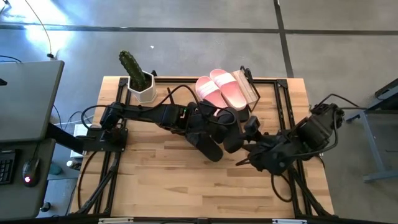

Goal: Pick and place slides into the shelf
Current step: Put the black slide under the shelf

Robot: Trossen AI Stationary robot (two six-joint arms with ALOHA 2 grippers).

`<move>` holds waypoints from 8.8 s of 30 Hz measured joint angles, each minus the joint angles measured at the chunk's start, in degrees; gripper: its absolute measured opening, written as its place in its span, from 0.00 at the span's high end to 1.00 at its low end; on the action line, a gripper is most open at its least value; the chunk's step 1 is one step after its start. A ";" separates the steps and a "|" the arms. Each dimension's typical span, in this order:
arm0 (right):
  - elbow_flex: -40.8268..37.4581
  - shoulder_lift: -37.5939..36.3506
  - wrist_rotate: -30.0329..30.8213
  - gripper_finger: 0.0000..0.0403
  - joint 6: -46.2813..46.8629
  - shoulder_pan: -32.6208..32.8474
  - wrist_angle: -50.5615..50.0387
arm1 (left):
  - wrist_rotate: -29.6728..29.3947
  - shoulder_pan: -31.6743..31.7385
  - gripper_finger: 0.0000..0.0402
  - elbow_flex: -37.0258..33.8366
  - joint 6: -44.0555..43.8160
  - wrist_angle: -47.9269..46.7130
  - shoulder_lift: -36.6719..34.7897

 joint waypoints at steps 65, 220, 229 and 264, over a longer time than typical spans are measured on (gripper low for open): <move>-0.11 6.75 -2.76 0.89 4.40 -2.51 0.02 | 12.22 -0.09 0.66 0.00 8.05 2.54 -0.15; -83.89 -24.53 -41.09 0.62 18.22 -25.62 65.96 | 3.46 -10.14 0.55 -0.04 4.35 -2.01 -8.28; -83.89 -24.57 -34.29 0.62 17.63 -23.61 62.12 | 3.56 -10.14 0.55 -0.04 4.16 -3.06 -8.28; -82.58 -23.37 -30.30 0.35 21.59 -20.10 65.22 | 3.56 -10.14 0.55 -0.04 3.24 -6.71 -8.28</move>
